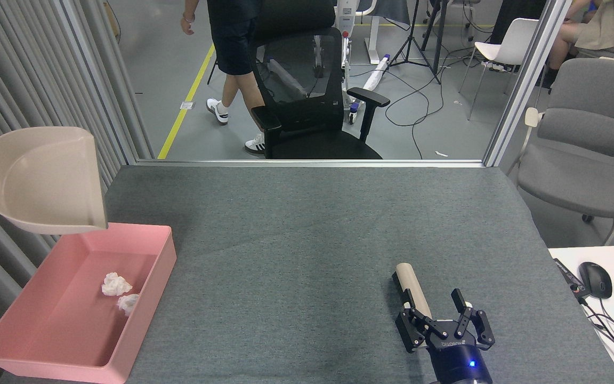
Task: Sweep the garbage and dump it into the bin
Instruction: 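Tilt the dustpan over the pink bin to dump the paper balls, then lower the empty dustpan back onto the table with the left gripper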
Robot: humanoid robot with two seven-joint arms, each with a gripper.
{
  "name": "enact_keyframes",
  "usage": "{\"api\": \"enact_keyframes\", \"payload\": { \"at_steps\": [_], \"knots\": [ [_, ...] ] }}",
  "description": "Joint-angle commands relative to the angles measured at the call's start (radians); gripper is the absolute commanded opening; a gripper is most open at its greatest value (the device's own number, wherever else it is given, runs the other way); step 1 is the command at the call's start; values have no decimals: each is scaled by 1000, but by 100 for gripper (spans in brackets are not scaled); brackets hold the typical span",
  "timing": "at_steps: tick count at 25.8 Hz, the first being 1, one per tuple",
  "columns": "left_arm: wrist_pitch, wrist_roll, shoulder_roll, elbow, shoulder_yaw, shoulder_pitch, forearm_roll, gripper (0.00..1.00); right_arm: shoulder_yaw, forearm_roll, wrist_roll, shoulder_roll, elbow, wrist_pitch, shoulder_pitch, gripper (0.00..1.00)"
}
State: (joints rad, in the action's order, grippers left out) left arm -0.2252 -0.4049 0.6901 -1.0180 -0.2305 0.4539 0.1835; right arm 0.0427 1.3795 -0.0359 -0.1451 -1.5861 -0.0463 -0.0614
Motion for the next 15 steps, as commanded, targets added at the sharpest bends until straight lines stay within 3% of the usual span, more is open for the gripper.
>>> {"api": "enact_keyframes", "payload": {
  "at_steps": [1,6,9,15],
  "knots": [
    [122,8,-57,-177,0,-38,109,28,-7,0,-4,-4,0,2,-3,99],
    [141,20,-132,-355,40,-152,109,28,-9,0,-4,-1,-2,5,-5,99],
    [81,21,-166,-402,118,-219,103,28,-10,0,-6,-2,-2,8,-5,99],
    [30,20,-299,-393,161,-228,-95,28,-12,0,-7,-2,-2,8,-5,99]
  ]
}}
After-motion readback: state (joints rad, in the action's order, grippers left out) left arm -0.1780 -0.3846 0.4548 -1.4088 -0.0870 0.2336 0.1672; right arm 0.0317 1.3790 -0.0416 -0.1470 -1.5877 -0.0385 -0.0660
